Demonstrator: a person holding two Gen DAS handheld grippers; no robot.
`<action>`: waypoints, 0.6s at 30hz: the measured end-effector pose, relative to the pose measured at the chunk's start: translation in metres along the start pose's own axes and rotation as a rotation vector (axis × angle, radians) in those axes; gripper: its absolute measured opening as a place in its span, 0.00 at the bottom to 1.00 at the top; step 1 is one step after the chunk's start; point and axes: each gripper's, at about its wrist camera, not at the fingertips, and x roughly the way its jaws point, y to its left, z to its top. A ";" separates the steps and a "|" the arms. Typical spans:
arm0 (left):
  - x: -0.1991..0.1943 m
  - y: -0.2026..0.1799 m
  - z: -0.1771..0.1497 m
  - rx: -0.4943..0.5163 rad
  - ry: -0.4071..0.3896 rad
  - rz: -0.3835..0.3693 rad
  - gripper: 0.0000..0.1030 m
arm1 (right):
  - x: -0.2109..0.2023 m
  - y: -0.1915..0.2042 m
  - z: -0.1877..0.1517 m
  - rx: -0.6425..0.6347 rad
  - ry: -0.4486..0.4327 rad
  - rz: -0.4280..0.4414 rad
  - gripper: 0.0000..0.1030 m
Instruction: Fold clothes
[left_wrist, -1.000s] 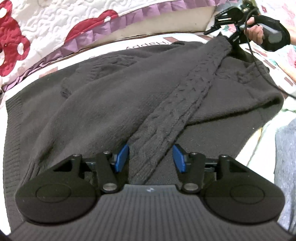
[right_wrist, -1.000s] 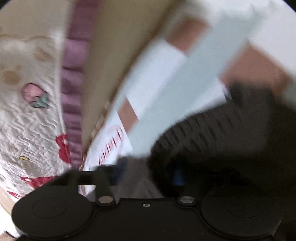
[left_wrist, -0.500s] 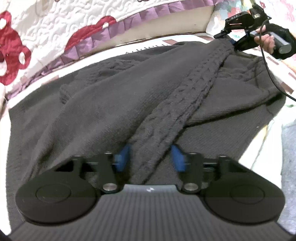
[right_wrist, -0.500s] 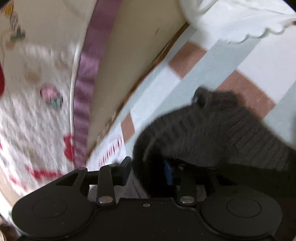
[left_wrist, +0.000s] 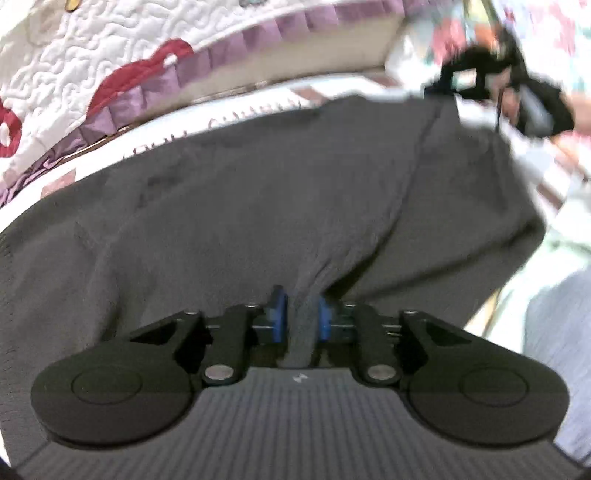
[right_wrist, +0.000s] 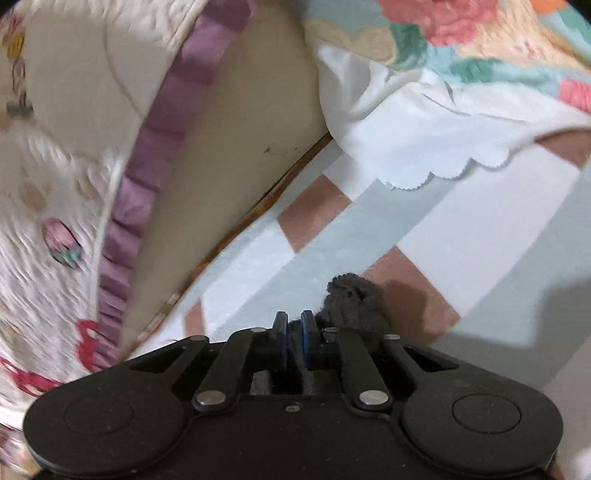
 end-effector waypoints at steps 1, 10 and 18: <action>-0.001 -0.001 -0.004 -0.006 -0.002 -0.018 0.36 | -0.004 -0.002 0.001 0.007 -0.007 0.023 0.21; -0.012 0.022 -0.014 -0.190 -0.046 -0.086 0.49 | -0.049 -0.008 0.004 -0.105 0.011 -0.018 0.42; -0.013 -0.003 0.007 -0.142 -0.096 -0.063 0.49 | -0.101 -0.055 -0.015 -0.125 0.051 -0.194 0.50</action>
